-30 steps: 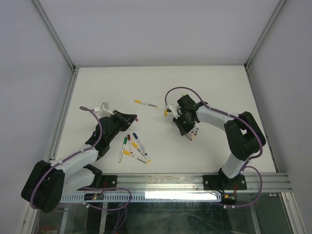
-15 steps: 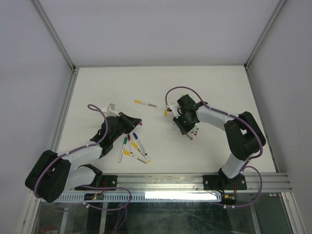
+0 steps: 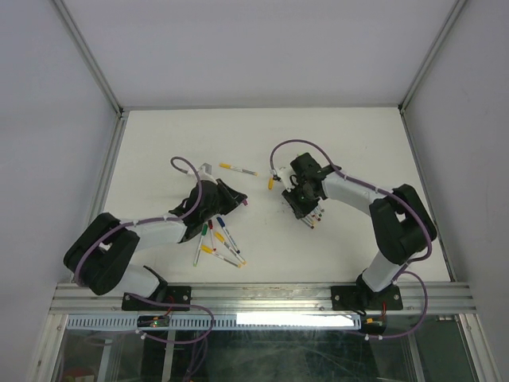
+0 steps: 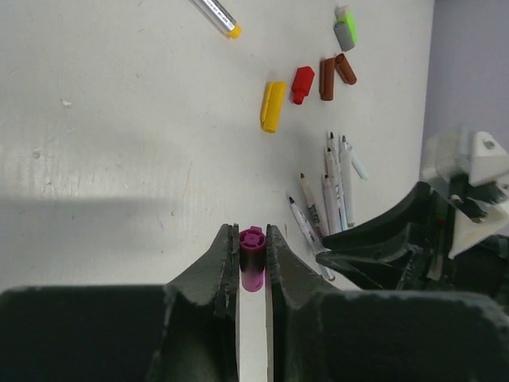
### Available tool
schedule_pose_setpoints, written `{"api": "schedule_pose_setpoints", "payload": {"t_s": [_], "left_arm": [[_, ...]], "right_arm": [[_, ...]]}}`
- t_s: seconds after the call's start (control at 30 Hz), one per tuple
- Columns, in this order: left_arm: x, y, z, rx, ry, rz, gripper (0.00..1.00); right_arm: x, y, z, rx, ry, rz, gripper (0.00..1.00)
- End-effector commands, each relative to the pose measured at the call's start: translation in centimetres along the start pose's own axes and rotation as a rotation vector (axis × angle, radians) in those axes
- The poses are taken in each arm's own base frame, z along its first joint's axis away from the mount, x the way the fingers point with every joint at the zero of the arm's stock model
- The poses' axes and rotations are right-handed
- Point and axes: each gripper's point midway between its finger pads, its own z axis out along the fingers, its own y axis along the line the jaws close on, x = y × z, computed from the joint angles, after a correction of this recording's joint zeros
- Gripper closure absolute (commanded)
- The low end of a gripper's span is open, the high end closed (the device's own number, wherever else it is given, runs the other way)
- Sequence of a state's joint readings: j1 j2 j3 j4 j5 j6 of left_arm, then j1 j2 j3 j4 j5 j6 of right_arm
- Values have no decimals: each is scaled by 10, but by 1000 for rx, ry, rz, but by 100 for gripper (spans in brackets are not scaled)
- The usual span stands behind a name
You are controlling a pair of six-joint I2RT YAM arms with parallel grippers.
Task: Open the pen caps
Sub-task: Place the pen at the center of the board, then place the pen cap at the center of the board.
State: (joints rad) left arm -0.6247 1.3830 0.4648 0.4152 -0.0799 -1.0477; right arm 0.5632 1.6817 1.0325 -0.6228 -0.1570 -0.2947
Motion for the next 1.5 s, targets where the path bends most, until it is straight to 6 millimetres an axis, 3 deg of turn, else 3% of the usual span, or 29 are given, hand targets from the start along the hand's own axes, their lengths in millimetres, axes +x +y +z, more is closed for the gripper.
{"api": "schedule_pose_setpoints", "payload": {"t_s": [0.0,0.43,0.73,1.07,1.27,1.47], "left_arm": [[-2,-11,22,-27,-7,56,100],[11,3,75,-215,123,210,99],[19,-6,103,-209,176,253,93],[26,-11,111,-192,200,253,74],[27,-16,112,-176,207,250,72],[14,-33,101,-128,160,251,69]], "right_arm": [[-34,0,-30,-19,-148,-25,75],[-42,-7,-57,-47,-261,-12,75],[-42,-13,-59,-26,-272,-11,74],[-42,-15,-60,-16,-275,-13,74],[-42,-17,-61,-14,-278,-9,74],[-42,-17,-63,-18,-286,-7,74]]}}
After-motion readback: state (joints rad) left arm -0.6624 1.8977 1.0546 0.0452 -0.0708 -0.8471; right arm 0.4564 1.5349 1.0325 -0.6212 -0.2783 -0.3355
